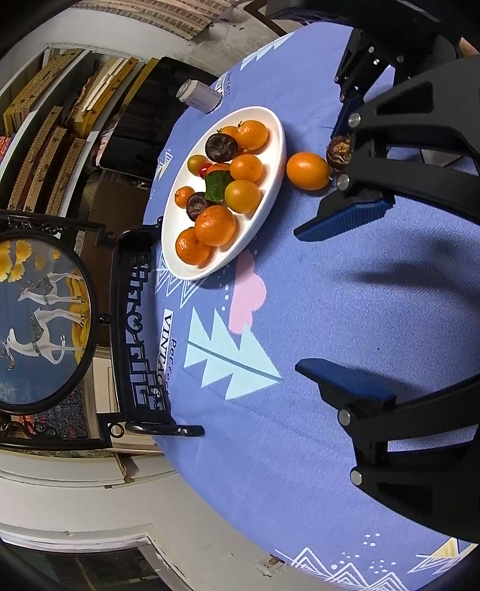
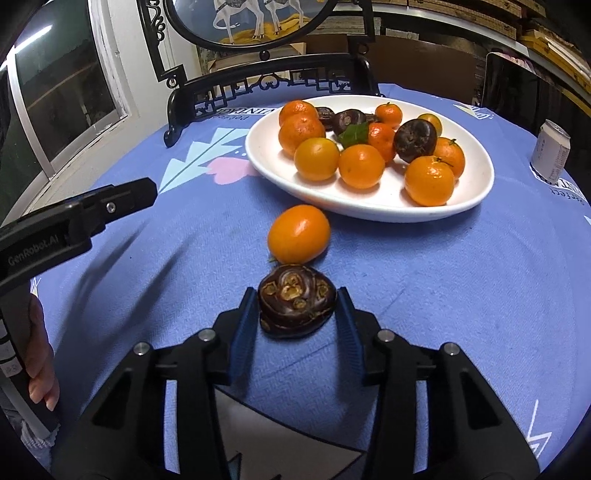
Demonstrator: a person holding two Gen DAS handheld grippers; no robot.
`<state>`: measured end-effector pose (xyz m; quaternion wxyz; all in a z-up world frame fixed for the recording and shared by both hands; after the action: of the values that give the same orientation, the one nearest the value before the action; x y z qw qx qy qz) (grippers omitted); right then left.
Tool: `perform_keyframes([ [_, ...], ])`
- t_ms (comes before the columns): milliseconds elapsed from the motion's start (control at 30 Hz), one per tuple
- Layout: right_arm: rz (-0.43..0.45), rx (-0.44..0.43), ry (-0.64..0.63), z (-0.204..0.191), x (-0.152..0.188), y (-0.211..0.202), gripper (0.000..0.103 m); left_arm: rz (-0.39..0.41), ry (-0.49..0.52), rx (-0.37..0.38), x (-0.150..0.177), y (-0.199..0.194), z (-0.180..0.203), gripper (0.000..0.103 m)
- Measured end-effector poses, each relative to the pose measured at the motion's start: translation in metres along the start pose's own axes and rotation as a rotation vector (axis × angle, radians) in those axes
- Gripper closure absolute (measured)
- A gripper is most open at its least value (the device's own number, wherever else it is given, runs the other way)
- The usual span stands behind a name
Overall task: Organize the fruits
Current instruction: 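Grasp a dark date with the right tool while the left tool grasps an orange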
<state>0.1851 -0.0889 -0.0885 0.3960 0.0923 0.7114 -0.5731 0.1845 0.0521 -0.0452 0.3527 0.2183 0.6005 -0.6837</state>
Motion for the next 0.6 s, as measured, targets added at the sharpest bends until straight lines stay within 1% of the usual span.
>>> perform_keyframes([
  [167, 0.01, 0.016, 0.016, 0.014, 0.005, -0.013, 0.059, -0.01, 0.013, 0.004, 0.005, 0.003, 0.005, 0.037],
  [267, 0.026, 0.042, 0.018, 0.031, 0.009, -0.027, 0.059, -0.034, 0.043, 0.057, 0.014, 0.007, 0.022, 0.037],
  [300, 0.03, 0.045, 0.025, 0.036, 0.009, -0.03, 0.059, -0.045, 0.072, 0.08, 0.019, 0.009, 0.032, 0.037],
  [333, 0.033, 0.05, 0.035, 0.044, 0.011, -0.034, 0.059, -0.072, 0.135, 0.114, 0.027, 0.013, 0.05, 0.037],
  [400, 0.032, 0.063, 0.05, 0.056, 0.016, -0.037, 0.059, -0.093, 0.201, 0.138, 0.035, 0.019, 0.069, 0.037],
  [500, 0.03, 0.051, 0.08, 0.068, 0.02, -0.039, 0.058, -0.106, 0.295, 0.153, 0.044, 0.028, 0.097, 0.037],
  [600, 0.043, 0.034, 0.1, 0.073, 0.018, -0.043, 0.058, -0.111, 0.332, 0.142, 0.043, 0.042, 0.112, 0.037],
])
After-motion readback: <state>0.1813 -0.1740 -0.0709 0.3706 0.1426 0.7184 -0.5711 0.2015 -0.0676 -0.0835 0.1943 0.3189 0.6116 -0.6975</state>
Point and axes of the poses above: each gripper's, at about its wrist camera, not at the fingertips, and y roughly the way its jaws point, z to its right, x to its underside, the point moved 9 cm from there along y, roughly the way its jaws point, and after that the axes turned 6 degrees about -y, right-handed, at the moved point
